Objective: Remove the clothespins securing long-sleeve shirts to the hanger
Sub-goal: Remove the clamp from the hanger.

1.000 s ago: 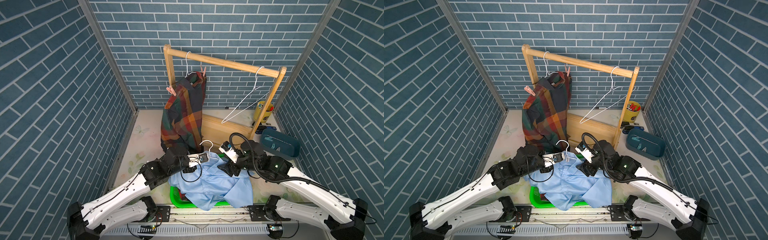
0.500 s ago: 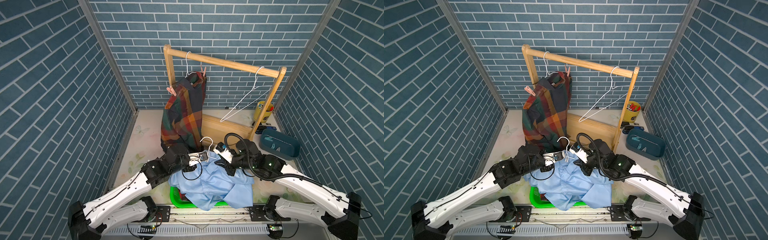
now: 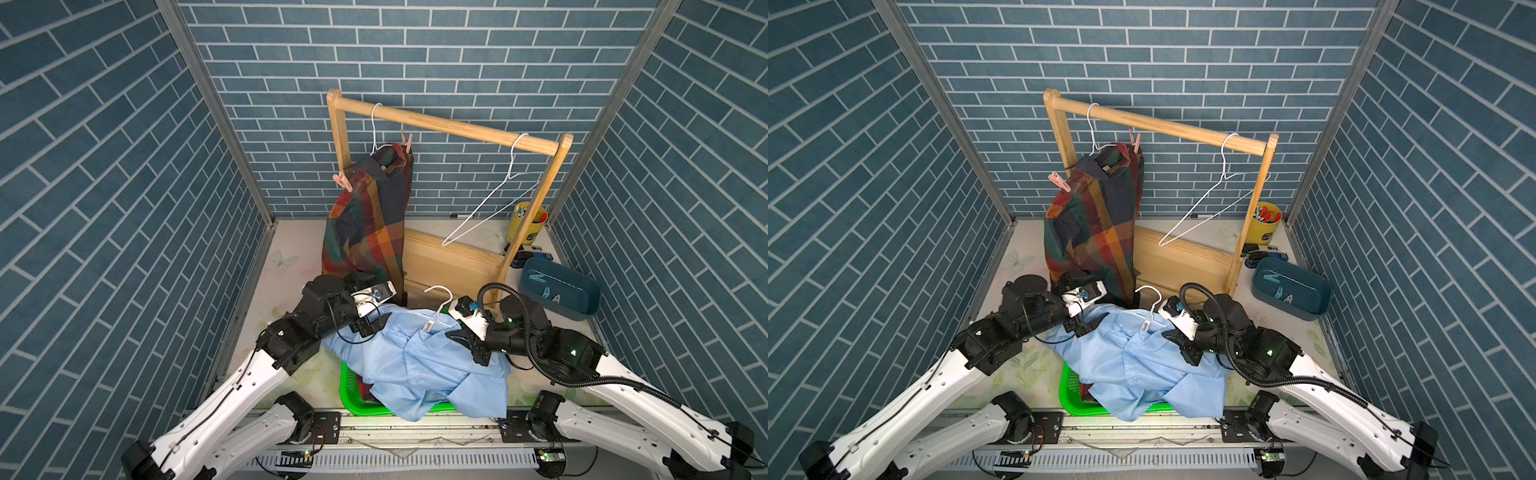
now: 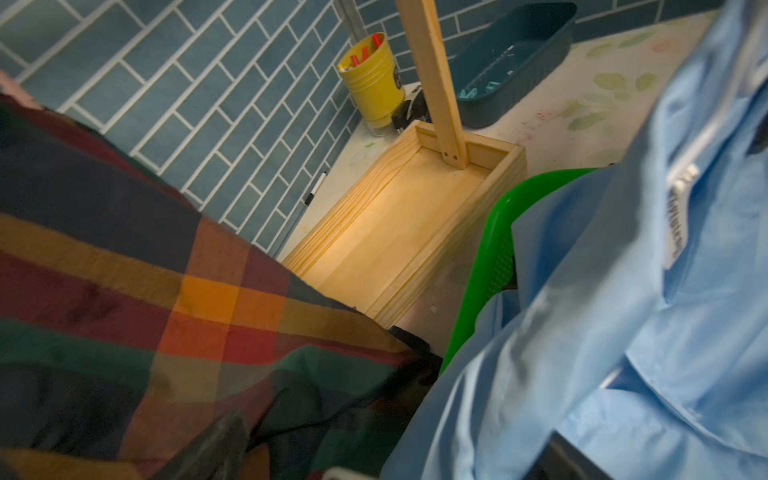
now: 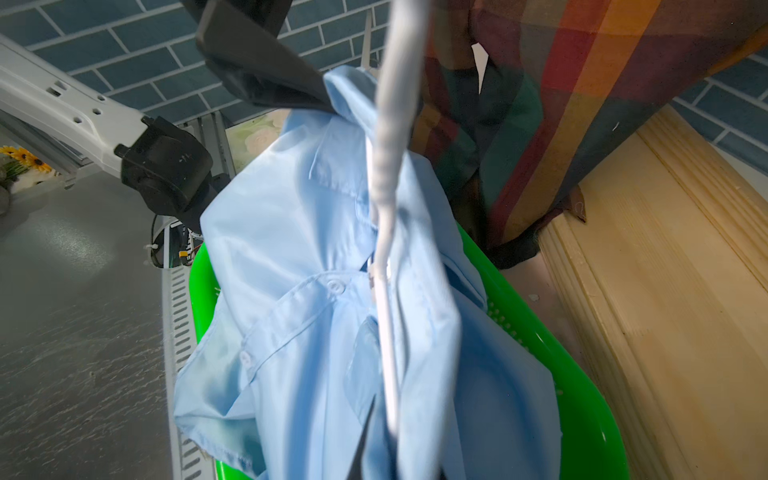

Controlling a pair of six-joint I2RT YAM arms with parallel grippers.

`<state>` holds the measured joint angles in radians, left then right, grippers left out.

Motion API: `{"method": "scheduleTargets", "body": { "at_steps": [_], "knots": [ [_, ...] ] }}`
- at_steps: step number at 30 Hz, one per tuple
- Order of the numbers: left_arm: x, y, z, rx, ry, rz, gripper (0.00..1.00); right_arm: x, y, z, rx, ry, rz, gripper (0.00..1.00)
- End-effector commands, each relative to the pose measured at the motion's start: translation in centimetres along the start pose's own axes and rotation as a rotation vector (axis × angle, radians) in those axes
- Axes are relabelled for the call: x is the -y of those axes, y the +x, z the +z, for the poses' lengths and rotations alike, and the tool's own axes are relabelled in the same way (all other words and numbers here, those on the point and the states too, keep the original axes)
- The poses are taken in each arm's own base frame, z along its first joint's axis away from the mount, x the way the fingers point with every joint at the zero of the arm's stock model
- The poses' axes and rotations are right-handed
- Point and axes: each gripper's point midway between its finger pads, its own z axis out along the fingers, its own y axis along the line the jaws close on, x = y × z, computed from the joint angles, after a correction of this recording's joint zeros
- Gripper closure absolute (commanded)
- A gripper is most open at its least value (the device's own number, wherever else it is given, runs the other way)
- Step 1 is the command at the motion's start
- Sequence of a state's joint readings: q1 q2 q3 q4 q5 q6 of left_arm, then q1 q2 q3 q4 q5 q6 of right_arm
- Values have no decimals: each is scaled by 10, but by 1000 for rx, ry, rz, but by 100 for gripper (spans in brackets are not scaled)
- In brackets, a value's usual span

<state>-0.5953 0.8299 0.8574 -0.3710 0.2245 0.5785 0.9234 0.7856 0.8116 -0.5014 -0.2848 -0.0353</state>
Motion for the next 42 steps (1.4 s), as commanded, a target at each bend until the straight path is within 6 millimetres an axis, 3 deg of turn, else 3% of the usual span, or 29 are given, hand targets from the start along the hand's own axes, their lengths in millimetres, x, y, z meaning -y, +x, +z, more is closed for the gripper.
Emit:
{"method": "scheduleTargets", "body": {
  "at_steps": [1, 3, 5, 8, 10, 20, 28, 32, 42],
  "knots": [
    [5, 12, -12, -8, 49, -48, 0, -8, 20, -5, -48, -38, -53, 100],
    [8, 15, -17, -25, 123, -93, 0, -9, 23, -6, -47, -40, -65, 100],
    [7, 4, -23, 10, 171, -141, 1, -7, 27, -4, -54, -32, -72, 100],
    [32, -16, -33, 54, 373, -206, 1, -3, 28, -4, -58, -5, -80, 100],
    [46, -14, -38, 25, 469, -234, 2, -5, 22, -9, -26, -6, -90, 100],
    [37, -1, -34, -21, 472, -298, 10, -28, 15, -38, 10, -91, -97, 100],
    [36, 4, -18, 31, 518, -402, 12, -32, 11, -47, 28, -102, -133, 100],
    [41, -5, -22, 70, 566, -434, 14, -33, 6, -52, 57, -94, -156, 100],
    [56, -6, -35, 150, 582, -477, 17, -36, -5, -63, 120, -92, -178, 100]
  ]
}}
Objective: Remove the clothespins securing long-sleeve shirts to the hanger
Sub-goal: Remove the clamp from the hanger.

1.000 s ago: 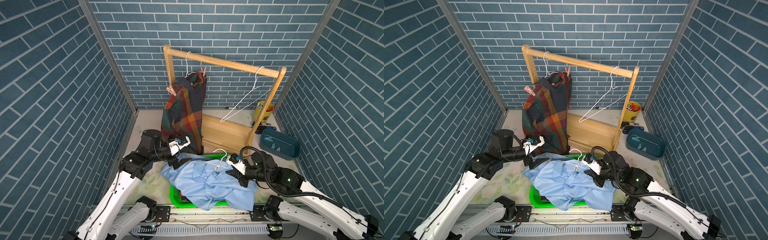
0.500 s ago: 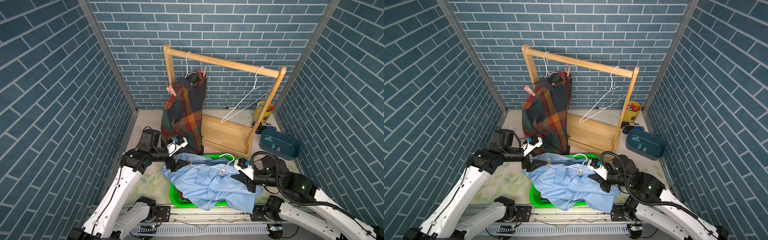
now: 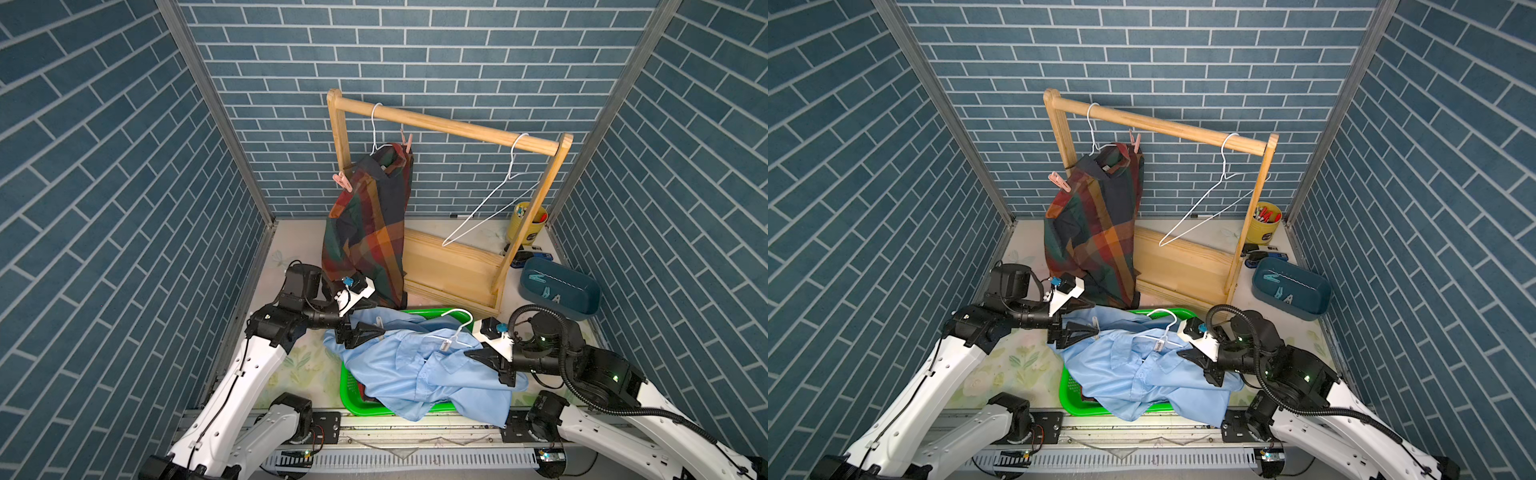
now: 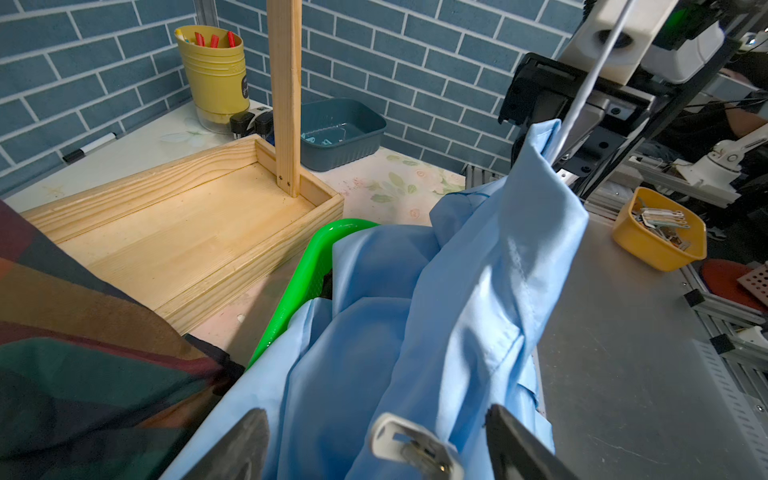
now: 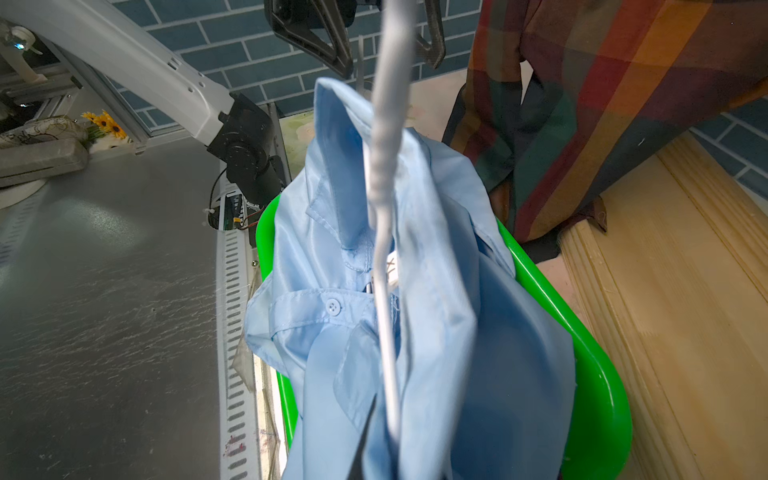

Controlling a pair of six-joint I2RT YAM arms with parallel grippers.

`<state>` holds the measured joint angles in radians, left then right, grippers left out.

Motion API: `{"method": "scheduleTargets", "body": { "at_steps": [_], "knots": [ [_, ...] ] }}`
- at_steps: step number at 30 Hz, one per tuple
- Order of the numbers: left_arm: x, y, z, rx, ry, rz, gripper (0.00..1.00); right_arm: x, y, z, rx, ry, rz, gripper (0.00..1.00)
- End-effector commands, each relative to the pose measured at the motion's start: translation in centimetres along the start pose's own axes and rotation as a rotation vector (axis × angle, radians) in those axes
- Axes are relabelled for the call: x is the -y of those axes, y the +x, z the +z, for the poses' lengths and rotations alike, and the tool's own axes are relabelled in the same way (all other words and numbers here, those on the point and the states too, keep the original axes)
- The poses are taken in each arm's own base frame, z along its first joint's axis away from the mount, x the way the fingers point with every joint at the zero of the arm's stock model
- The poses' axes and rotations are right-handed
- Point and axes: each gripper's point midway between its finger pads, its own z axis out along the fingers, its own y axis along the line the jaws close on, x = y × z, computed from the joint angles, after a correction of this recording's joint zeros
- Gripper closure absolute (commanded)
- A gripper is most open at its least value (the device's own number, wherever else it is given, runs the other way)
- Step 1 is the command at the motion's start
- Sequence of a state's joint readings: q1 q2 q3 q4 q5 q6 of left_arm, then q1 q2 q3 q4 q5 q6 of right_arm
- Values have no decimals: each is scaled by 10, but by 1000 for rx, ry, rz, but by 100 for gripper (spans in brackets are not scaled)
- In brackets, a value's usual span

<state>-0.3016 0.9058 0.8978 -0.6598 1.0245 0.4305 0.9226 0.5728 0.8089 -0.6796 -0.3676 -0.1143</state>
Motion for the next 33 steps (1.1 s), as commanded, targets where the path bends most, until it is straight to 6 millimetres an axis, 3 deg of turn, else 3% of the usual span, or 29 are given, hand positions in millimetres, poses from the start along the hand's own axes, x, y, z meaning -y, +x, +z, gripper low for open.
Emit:
{"method": "scheduleTargets", "body": {
  "at_steps": [1, 12, 33],
  "knots": [
    [6, -5, -2, 51, 24, -7, 17, -7, -22, -16, 84, -12, -94, 100],
    [6, -16, 0, 90, 68, -9, 23, -11, -28, -20, 110, -26, -88, 100],
    [17, -23, -6, 167, 101, -26, 49, -5, -30, -17, 132, 4, -91, 100]
  ]
}}
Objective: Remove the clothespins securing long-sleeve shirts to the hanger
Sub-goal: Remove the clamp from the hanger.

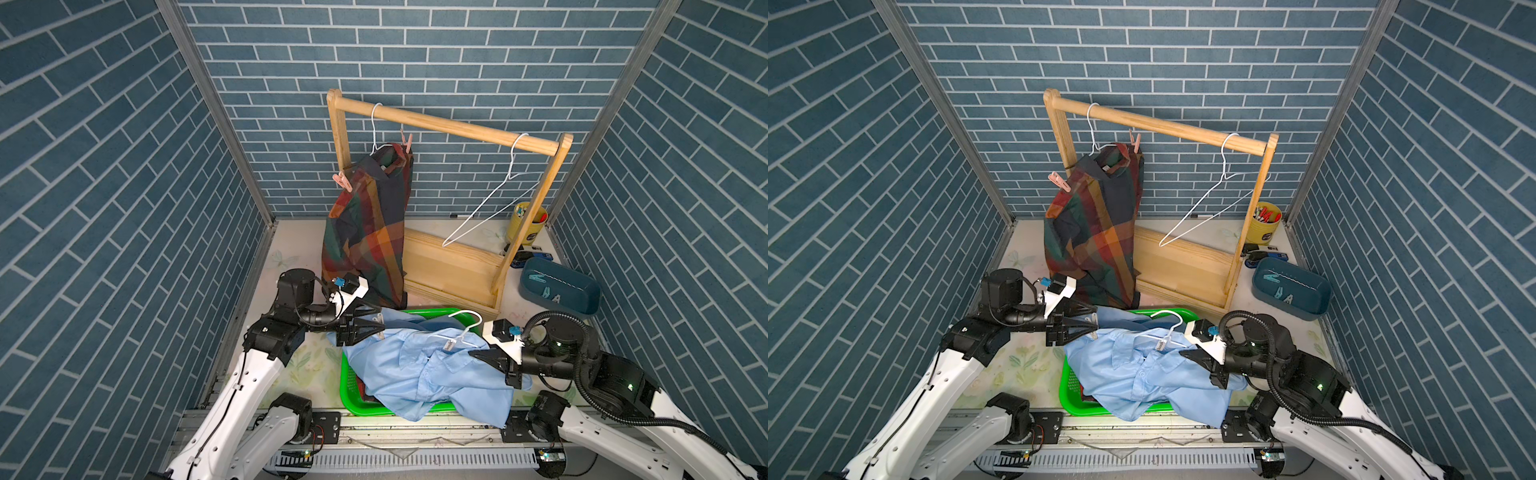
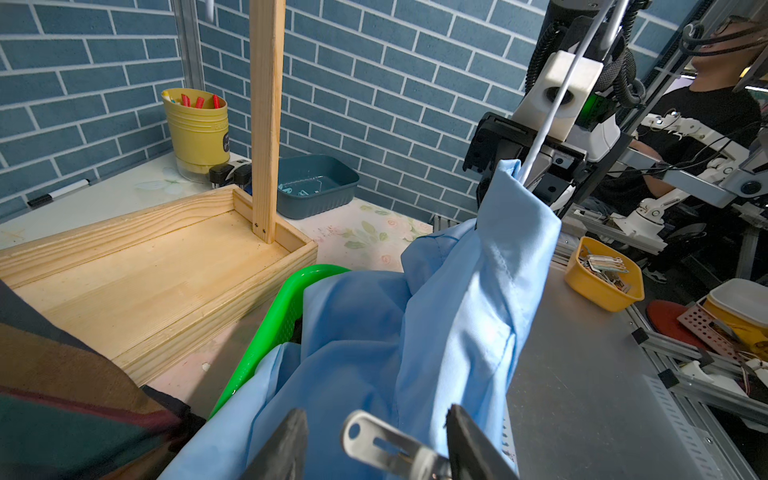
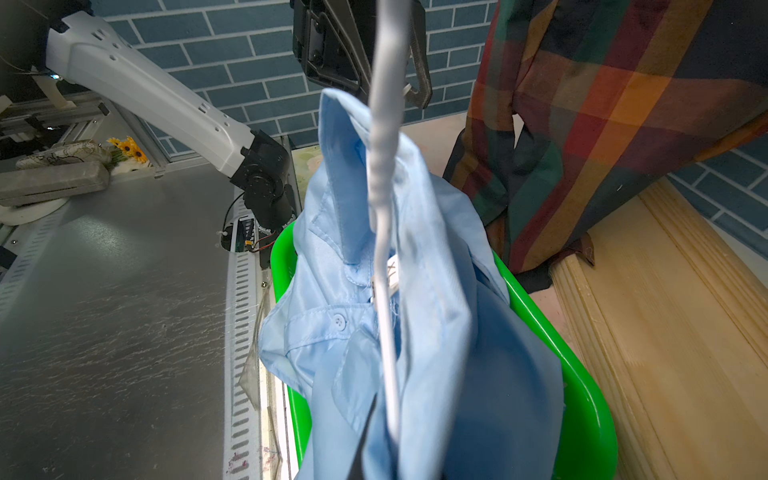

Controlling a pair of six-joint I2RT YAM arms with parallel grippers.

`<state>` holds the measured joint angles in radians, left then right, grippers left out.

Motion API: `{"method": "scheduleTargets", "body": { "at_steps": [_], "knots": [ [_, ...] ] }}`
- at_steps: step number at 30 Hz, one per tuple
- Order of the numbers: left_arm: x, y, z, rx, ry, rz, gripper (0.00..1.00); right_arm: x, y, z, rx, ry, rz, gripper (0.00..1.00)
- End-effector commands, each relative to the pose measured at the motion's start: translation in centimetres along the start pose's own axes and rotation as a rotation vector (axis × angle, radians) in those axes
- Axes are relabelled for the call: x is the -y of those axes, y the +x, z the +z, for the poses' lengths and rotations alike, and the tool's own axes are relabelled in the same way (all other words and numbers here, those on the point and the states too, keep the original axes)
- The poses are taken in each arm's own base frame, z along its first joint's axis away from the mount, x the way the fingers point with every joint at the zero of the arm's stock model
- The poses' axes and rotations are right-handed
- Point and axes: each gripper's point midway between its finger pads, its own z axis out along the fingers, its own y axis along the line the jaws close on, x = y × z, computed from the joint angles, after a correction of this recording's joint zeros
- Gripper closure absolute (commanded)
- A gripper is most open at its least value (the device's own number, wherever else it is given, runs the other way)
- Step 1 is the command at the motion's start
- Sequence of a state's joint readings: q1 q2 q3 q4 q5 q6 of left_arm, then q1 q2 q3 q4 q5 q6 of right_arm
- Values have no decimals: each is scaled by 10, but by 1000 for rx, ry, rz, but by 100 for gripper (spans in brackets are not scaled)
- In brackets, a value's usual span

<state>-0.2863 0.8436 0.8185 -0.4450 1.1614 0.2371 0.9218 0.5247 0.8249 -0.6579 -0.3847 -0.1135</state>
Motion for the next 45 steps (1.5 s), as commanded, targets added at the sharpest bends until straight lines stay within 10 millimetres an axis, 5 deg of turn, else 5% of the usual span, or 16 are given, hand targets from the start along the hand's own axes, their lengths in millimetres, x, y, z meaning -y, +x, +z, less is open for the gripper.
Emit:
{"method": "scheduleTargets", "body": {
  "at_steps": [1, 13, 20, 23, 38, 45],
  "knots": [
    [4, -5, -1, 28, 23, 3, 53, 1, -13, -1, 49, 5, -61, 100],
    [3, -9, -1, 30, 21, -16, 66, 5, -14, 0, 52, 23, -75, 100],
    [-2, -6, 0, 27, 4, -17, 39, 1, -19, -3, 74, 7, -82, 100],
    [-3, -8, 2, 36, 22, -7, 36, -1, -20, -3, 76, -8, -78, 100],
    [-1, -12, 3, 52, 49, -23, 55, 8, -22, -3, 99, 27, -74, 100],
    [-2, -10, 1, 51, 24, -21, 71, 9, -22, -2, 98, 20, -65, 100]
  ]
}}
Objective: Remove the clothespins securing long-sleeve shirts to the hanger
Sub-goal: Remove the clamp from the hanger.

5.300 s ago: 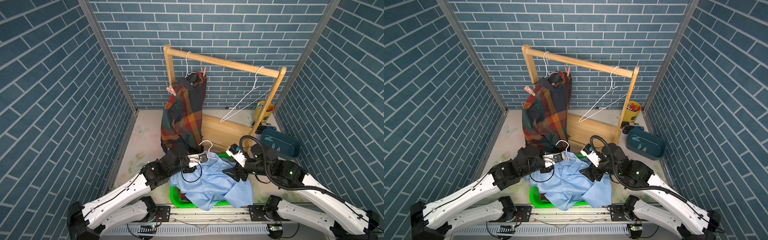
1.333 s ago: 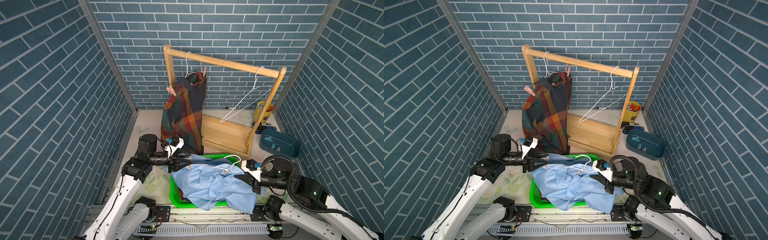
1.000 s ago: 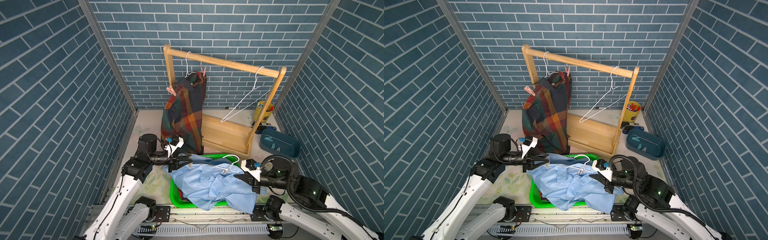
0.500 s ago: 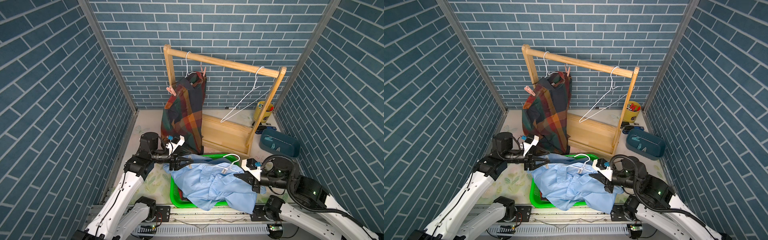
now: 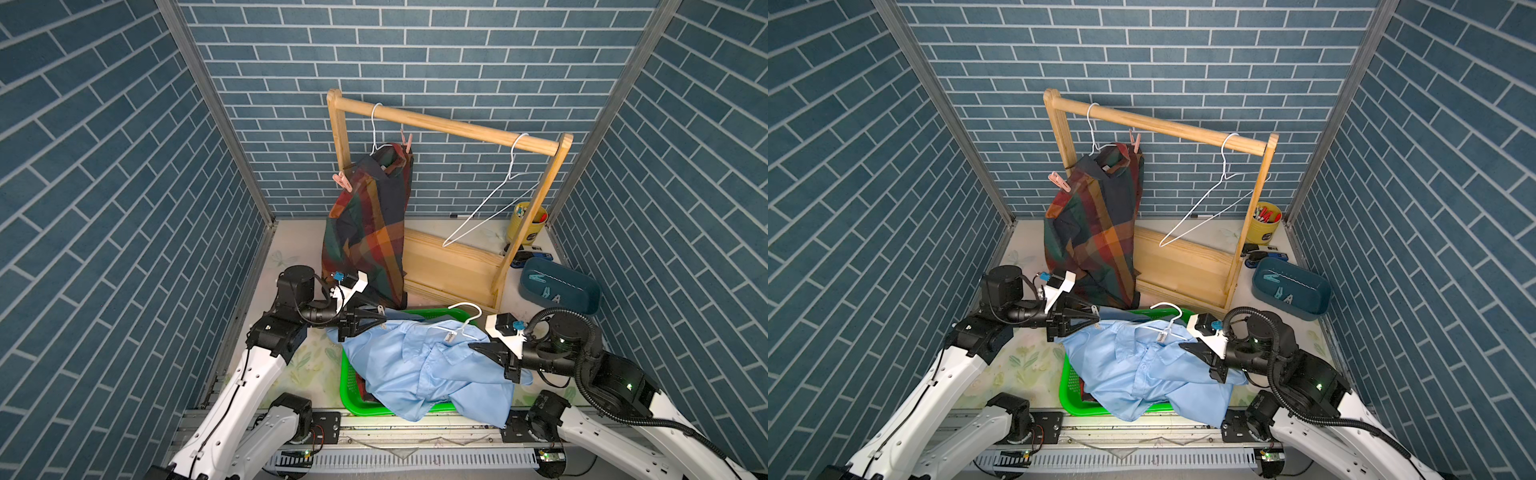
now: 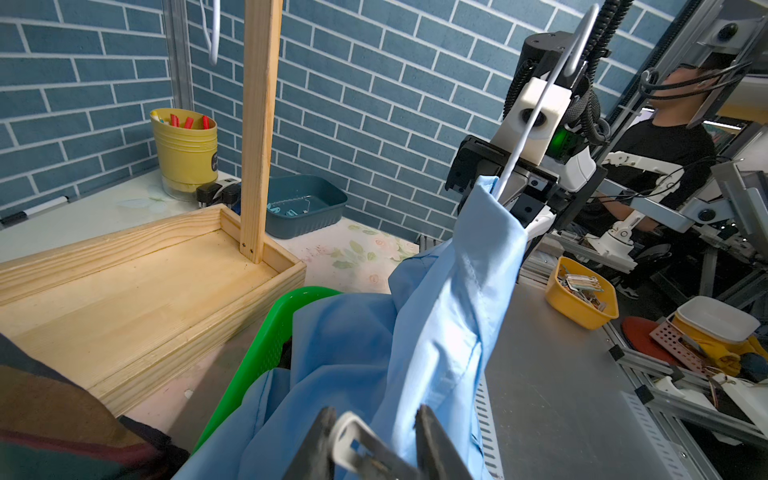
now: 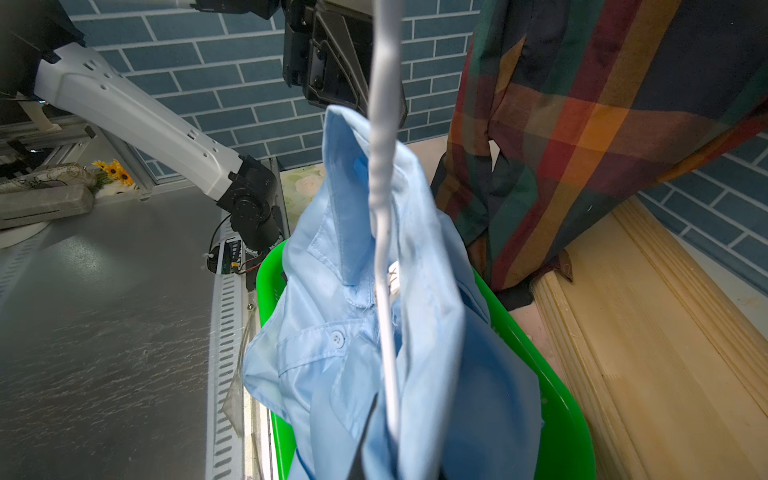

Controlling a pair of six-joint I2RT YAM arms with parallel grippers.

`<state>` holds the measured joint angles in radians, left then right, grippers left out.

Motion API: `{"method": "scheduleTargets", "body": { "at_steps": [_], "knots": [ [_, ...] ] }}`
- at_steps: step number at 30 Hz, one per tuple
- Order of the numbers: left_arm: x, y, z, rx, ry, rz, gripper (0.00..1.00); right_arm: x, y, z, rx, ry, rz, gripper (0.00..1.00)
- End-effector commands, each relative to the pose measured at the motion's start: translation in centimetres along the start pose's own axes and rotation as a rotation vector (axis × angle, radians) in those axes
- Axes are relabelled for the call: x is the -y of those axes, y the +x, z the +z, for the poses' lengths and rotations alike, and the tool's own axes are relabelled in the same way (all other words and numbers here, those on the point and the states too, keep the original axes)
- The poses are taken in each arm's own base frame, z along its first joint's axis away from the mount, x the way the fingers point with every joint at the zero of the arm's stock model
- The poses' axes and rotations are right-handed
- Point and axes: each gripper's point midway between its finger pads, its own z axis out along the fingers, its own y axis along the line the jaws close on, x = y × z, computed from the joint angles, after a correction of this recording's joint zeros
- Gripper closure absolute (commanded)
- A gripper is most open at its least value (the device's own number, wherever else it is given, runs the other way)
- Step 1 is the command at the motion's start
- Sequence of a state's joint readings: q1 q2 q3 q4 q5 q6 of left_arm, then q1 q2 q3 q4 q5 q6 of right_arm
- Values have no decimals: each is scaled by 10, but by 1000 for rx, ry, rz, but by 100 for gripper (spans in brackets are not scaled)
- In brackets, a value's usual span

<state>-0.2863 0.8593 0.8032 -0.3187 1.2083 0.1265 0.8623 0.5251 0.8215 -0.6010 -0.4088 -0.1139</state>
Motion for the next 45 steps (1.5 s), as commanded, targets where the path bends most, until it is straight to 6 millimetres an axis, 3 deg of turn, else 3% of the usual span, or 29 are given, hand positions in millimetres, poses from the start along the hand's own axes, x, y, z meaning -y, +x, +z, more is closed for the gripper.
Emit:
{"method": "scheduleTargets", "body": {
  "at_steps": [1, 24, 36, 45],
  "knots": [
    [-2, 2, -1, 3, -16, 4, 72, -3, -10, 0, 48, -23, -63, 100],
    [-7, 2, -4, 2, -77, -11, 99, -3, -10, 9, 32, -57, -44, 100],
    [-10, 0, -10, -27, -150, 0, 100, -2, -1, 10, 1, -55, -22, 100],
    [-4, -18, -16, -18, -176, 64, 100, 1, 8, 15, -25, -48, 1, 100]
  ]
}}
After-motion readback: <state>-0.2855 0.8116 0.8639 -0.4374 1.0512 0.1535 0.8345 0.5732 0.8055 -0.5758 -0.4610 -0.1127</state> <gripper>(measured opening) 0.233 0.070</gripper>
